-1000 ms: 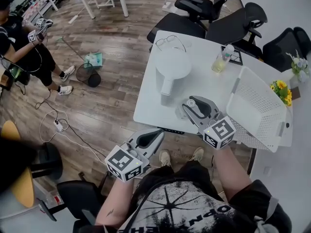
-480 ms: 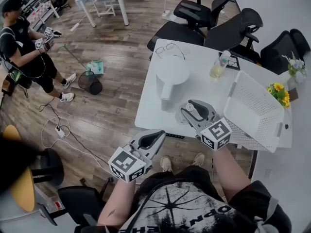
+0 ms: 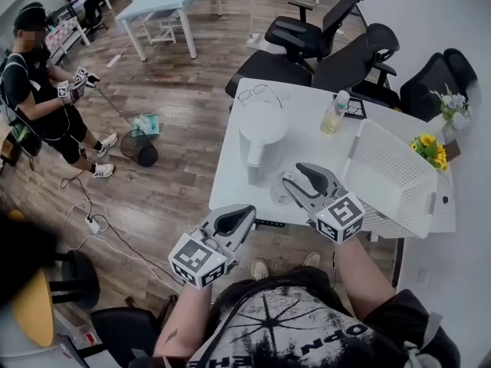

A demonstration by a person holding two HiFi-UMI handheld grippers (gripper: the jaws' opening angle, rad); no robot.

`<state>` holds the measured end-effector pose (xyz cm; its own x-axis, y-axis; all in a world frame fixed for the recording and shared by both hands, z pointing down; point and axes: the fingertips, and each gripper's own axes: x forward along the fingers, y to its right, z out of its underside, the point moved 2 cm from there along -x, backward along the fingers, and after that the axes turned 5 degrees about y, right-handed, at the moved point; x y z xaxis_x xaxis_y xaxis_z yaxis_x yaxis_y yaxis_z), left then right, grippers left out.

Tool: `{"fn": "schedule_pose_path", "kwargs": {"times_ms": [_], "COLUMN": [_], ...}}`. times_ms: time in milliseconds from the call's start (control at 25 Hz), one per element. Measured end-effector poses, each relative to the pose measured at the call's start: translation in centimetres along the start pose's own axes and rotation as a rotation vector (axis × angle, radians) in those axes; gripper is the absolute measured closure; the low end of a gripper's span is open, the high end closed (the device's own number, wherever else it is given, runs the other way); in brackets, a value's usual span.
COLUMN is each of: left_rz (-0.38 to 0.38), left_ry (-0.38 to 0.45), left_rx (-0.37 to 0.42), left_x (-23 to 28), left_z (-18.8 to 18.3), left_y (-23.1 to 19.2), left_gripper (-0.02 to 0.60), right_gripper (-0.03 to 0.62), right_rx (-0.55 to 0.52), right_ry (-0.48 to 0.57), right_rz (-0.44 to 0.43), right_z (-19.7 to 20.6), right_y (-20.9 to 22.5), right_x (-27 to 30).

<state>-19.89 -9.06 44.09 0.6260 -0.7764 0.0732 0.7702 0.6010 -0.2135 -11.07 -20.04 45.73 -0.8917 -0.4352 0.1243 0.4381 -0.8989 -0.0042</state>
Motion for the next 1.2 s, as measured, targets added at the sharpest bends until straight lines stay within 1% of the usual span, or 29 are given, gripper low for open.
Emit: {"fn": "schedule_pose_path", "kwargs": {"times_ms": [120, 280, 320, 480, 640, 960, 1200], "left_rz": [0.017, 0.031, 0.034, 0.054, 0.062, 0.056, 0.061], "left_ry": [0.011, 0.016, 0.016, 0.018, 0.022, 0.013, -0.006], "left_rx": [0.006, 0.023, 0.027, 0.033, 0.041, 0.060, 0.070], "left_x": [0.3, 1.0, 1.2, 1.8, 2.1, 2.8, 3.0], "left_z": [-0.3, -0.7, -0.8, -1.0, -1.2, -0.8, -0.7], "left_y": [0.1, 0.5, 0.6, 0.8, 0.8, 1.0, 0.9], "left_gripper": [0.571, 0.571, 0.571, 0.571, 0.571, 0.571, 0.571], "right_gripper": [0.401, 0.404, 0.413, 0.512, 0.553, 0.560, 0.569], "right_rx": [-0.029, -0.043, -0.045, -0.074, -0.058, -0.031, -0.040], "right_ry": [-0.004, -0.007, -0.007, -0.010, -0.001, 0.000, -0.010], "right_rz": [0.019, 0.020, 0.019, 0.022, 0.011, -0.014, -0.025], "right_z": [-0.8, -1.6, -1.8, -2.1, -2.0, -1.3, -1.0], "right_y": [-0.1, -0.6, -0.8, -1.7, -2.7, -3.2, -3.4], "right_x": [-1.0, -2.6, -3.1, -4.5, -5.6, -6.5, -6.3]}}
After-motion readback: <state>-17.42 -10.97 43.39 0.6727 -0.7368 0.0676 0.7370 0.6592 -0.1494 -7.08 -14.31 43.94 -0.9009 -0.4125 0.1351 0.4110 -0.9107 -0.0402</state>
